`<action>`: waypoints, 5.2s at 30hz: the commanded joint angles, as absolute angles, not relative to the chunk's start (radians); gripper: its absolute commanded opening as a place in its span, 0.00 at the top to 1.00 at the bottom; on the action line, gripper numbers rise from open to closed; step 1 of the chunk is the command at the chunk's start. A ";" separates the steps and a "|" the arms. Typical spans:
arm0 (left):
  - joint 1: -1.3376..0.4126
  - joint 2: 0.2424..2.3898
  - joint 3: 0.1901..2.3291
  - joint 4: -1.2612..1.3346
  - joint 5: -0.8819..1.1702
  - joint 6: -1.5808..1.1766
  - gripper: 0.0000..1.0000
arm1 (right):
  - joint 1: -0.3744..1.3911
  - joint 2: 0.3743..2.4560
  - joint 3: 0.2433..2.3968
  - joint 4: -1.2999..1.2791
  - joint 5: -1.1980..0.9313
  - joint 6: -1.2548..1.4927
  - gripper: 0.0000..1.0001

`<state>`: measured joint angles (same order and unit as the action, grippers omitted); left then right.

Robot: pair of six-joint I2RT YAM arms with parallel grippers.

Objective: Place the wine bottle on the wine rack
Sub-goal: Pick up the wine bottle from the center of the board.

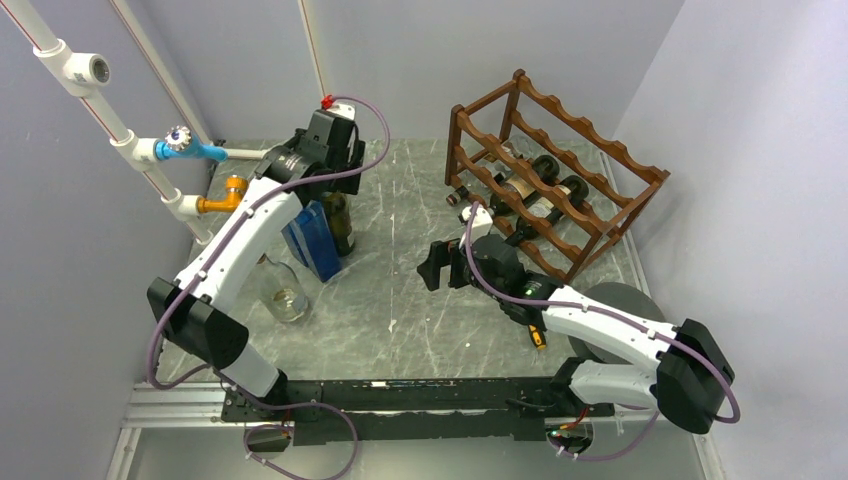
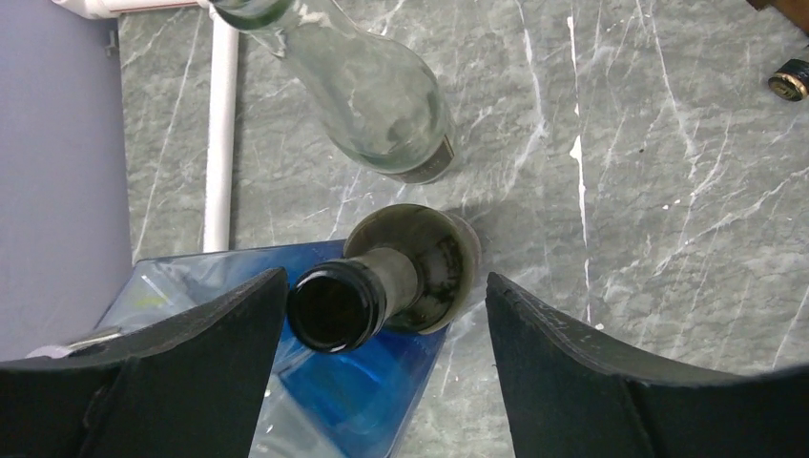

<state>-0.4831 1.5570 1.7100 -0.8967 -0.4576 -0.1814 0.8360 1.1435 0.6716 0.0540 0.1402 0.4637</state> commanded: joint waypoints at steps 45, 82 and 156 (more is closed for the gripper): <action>-1.144 0.902 0.649 -0.033 -0.734 -0.323 1.00 | 0.820 1.242 0.909 -0.431 0.270 1.274 0.01; -1.293 1.389 0.644 -0.028 -0.465 -0.498 0.95 | 0.838 1.331 0.883 -0.432 0.469 1.151 0.00; -1.028 0.783 1.032 -0.283 -0.547 0.106 0.02 | 0.931 1.560 1.045 -1.015 0.767 1.785 1.00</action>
<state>-1.0306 0.7765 1.0286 -0.3111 -0.5392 0.1043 0.9283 1.6299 1.0183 -0.8993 0.6529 1.6840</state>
